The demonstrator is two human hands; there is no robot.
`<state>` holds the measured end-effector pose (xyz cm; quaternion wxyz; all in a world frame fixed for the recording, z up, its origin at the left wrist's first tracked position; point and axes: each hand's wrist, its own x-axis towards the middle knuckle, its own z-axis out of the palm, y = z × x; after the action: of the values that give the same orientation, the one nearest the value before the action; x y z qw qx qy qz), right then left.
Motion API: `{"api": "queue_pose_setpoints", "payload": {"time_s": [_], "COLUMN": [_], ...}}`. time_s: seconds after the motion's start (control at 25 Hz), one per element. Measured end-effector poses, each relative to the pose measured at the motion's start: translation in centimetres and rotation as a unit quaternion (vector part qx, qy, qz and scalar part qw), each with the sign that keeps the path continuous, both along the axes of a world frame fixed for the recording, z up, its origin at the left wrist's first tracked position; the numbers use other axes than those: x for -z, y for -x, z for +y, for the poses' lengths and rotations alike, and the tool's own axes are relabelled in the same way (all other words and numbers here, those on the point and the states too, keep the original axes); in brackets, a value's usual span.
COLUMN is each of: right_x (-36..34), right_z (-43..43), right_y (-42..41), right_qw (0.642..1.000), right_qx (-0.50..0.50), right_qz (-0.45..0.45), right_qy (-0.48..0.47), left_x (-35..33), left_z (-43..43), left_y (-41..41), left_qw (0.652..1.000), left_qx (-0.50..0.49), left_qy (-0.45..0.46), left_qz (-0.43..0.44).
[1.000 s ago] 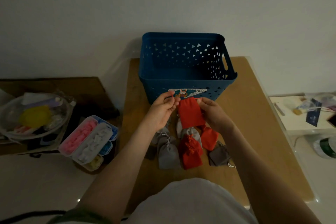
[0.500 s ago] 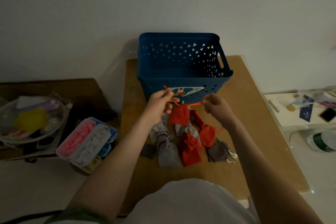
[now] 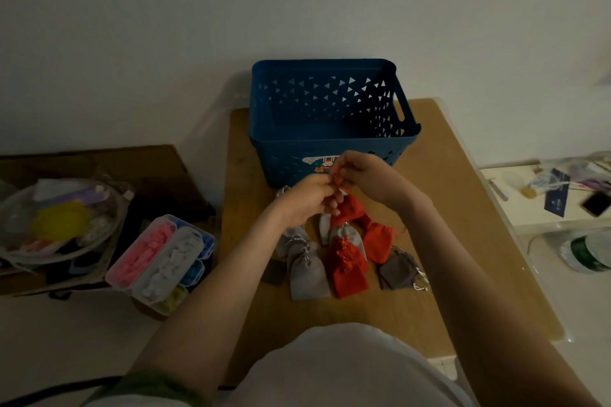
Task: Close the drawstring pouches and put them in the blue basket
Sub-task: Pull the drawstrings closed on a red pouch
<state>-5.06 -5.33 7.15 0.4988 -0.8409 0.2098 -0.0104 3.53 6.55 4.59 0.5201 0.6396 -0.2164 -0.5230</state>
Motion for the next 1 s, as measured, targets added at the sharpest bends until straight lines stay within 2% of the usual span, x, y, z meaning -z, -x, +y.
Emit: {"api": "queue_pose_setpoints", "payload": {"time_s": [0.08, 0.2, 0.28, 0.44, 0.6, 0.68, 0.8, 0.96, 1.0], "right_x": [0.2, 0.2, 0.4, 1.0, 0.8, 1.0, 1.6, 2.0, 1.9], "right_z": [0.1, 0.4, 0.5, 0.6, 1.4, 2.1, 3.2, 2.8, 2.6], "right_y": [-0.1, 0.1, 0.1, 0.0, -0.2, -0.5, -0.7, -0.8, -0.9], "right_qw": [1.0, 1.0, 0.998, 0.997, 0.995, 0.991, 0.98, 0.979, 0.972], "right_qx": [0.014, 0.015, 0.026, 0.057, 0.051, 0.065, 0.053, 0.018, 0.006], "right_qz": [0.003, -0.023, -0.052, -0.048, -0.08, -0.113, -0.115, -0.078, -0.073], "right_qy": [0.006, 0.0, 0.014, 0.004, 0.022, -0.021, -0.154, -0.187, -0.221], "left_x": [-0.1, -0.2, 0.2, 0.2, -0.6, -0.9, -1.2, -1.4, -1.5], "left_z": [0.3, 0.6, 0.7, 0.9, 1.2, 1.4, 1.9, 2.9, 3.2], "left_y": [0.1, 0.3, 0.2, -0.3, -0.5, -0.6, -0.9, -1.4, -1.6], "left_qw": [1.0, 0.999, 0.999, 0.995, 0.991, 0.987, 0.982, 0.981, 0.98], "left_qx": [0.022, 0.042, 0.015, -0.077, -0.123, -0.151, -0.169, -0.163, -0.165], "left_qy": [0.012, 0.008, 0.009, 0.04, 0.022, 0.025, 0.072, 0.075, 0.071], "left_qz": [0.017, -0.025, -0.037, 0.048, 0.044, 0.038, 0.034, -0.079, -0.089]}}
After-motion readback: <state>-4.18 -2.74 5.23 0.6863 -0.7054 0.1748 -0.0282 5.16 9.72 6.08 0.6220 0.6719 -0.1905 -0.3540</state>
